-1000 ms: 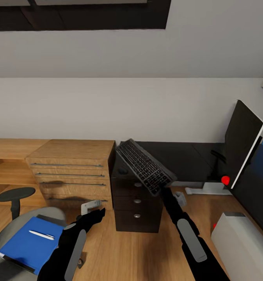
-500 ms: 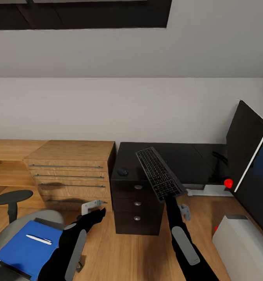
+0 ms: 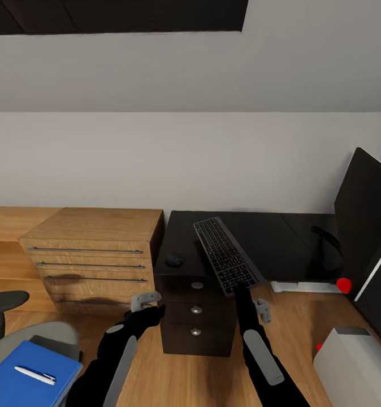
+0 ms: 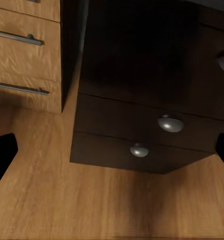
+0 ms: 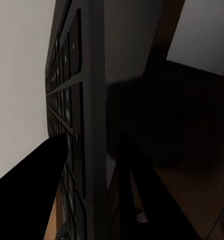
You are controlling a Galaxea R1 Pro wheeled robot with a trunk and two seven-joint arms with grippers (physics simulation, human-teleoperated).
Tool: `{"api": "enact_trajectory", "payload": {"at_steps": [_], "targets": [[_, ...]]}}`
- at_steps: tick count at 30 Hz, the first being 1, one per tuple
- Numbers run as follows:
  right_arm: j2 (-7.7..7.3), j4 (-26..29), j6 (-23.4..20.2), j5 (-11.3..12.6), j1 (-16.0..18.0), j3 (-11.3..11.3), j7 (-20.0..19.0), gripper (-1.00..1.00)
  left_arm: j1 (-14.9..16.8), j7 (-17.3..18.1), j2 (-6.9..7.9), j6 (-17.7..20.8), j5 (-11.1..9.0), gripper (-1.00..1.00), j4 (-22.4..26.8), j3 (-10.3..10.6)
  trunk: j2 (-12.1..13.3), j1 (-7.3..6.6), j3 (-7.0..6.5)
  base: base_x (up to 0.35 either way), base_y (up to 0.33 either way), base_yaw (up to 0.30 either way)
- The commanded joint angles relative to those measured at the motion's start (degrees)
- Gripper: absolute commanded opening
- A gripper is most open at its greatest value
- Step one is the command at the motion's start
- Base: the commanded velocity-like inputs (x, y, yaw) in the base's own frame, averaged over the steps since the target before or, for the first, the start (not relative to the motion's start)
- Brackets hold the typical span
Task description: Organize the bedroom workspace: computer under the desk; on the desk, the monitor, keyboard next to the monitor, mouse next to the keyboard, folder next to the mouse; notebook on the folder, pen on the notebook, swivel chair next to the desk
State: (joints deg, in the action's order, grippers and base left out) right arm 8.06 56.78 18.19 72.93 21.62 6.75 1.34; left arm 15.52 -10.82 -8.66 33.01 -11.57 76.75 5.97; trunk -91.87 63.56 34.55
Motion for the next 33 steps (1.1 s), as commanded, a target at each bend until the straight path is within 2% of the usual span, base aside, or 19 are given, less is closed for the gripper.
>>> {"api": "enact_trajectory", "payload": {"at_steps": [1, 6, 10, 11, 12, 18, 33], "targets": [[-0.01, 0.1, 0.4, 0.4, 0.0, 0.2, 0.2, -1.0, 0.0, -0.5, -0.01, 0.2, -0.6, 1.0, -0.1, 0.2, 0.0, 0.0, 0.06, 0.019, -0.006, 0.0], [0.02, 0.1, 0.4, 0.4, 0.0, 0.2, 0.3, -1.0, -0.3, -0.5, -0.04, 0.1, -0.6, 1.0, 1.5, 0.5, 0.0, 0.0, 0.06, 0.006, -0.002, 0.0], [0.02, 0.1, 0.4, 0.3, 0.0, 0.2, 1.4, -1.0, -3.8, -0.4, -0.04, 0.1, -0.6, 1.0, 7.8, 0.7, 0.0, 0.0, 0.06, 0.0, 0.0, 0.0], [0.02, 0.1, 0.4, 0.3, 0.0, 0.3, 3.1, -1.0, -7.0, -0.3, 0.02, 0.1, -0.6, 1.0, 12.4, 3.1, 0.0, 0.0, 0.06, 0.0, 0.0, 0.0], [0.02, 0.1, 0.4, 0.3, 0.1, 0.3, 3.5, -1.0, -7.8, -0.5, 0.08, 0.2, -0.6, 1.0, 13.4, 4.0, 0.0, 0.0, 0.06, 0.051, 0.0, 0.0], [0.09, 0.1, 0.4, 0.3, 0.0, 0.3, 4.0, -1.0, -8.6, -1.6, 0.1, 0.3, -0.6, 1.0, 14.2, 5.1, 0.0, 0.0, 0.06, 0.204, 0.0, 0.0], [0.14, 0.5, 0.5, 0.3, 0.0, 0.3, 3.6, -1.0, -8.6, -1.7, 0.05, 0.3, -0.7, 1.0, 13.8, 5.2, 0.0, 0.0, 0.06, 0.013, 0.0, 0.0]]}}
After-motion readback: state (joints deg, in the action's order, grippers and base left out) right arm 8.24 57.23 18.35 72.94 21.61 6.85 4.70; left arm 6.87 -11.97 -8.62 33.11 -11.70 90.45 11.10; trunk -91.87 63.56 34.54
